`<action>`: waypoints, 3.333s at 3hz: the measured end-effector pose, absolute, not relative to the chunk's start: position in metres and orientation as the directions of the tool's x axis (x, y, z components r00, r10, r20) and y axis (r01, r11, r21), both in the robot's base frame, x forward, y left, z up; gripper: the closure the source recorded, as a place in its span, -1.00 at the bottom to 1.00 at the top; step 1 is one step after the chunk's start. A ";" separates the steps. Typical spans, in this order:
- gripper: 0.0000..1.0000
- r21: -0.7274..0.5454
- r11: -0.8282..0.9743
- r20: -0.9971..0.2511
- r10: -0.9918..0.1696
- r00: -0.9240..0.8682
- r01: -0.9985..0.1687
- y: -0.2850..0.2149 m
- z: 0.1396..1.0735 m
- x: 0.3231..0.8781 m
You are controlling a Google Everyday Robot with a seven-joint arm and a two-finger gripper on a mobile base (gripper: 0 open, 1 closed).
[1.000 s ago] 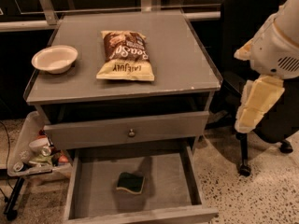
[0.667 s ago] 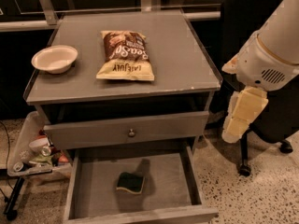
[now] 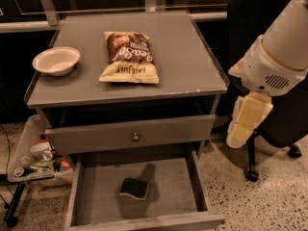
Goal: Pick sponge from middle drawer and place on counter
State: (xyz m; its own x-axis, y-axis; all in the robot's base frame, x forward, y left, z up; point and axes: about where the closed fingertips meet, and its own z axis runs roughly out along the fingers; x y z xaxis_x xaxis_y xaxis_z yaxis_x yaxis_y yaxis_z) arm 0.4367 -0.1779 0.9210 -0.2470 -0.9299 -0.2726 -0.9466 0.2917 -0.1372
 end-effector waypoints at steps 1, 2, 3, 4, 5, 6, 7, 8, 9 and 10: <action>-1.00 -0.136 0.302 -0.254 -0.931 -0.261 -0.944 -0.170 0.889 0.448; -1.00 -0.099 0.320 -0.249 -0.925 -0.288 -0.942 -0.161 0.847 0.452; -1.00 -0.011 0.325 -0.269 -0.912 -0.310 -0.946 -0.147 0.815 0.454; -1.00 -0.005 0.325 -0.270 -0.911 -0.312 -0.946 -0.147 0.812 0.455; -1.00 0.017 0.329 -0.297 -0.900 -0.319 -0.944 -0.136 0.794 0.451; -1.00 0.053 0.328 -0.358 -0.876 -0.324 -0.943 -0.111 0.759 0.444; -1.00 0.086 0.322 -0.421 -0.845 -0.328 -0.943 -0.082 0.723 0.444; -1.00 0.086 0.322 -0.421 -0.846 -0.328 -0.943 -0.082 0.723 0.444; -1.00 0.069 0.326 -0.420 -0.848 -0.324 -0.943 -0.081 0.721 0.443; -1.00 0.082 0.346 -0.428 -0.835 -0.347 -0.935 -0.073 0.692 0.447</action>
Offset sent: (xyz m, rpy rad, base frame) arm 0.0187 0.0260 -0.1279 -0.0028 0.0974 -0.0581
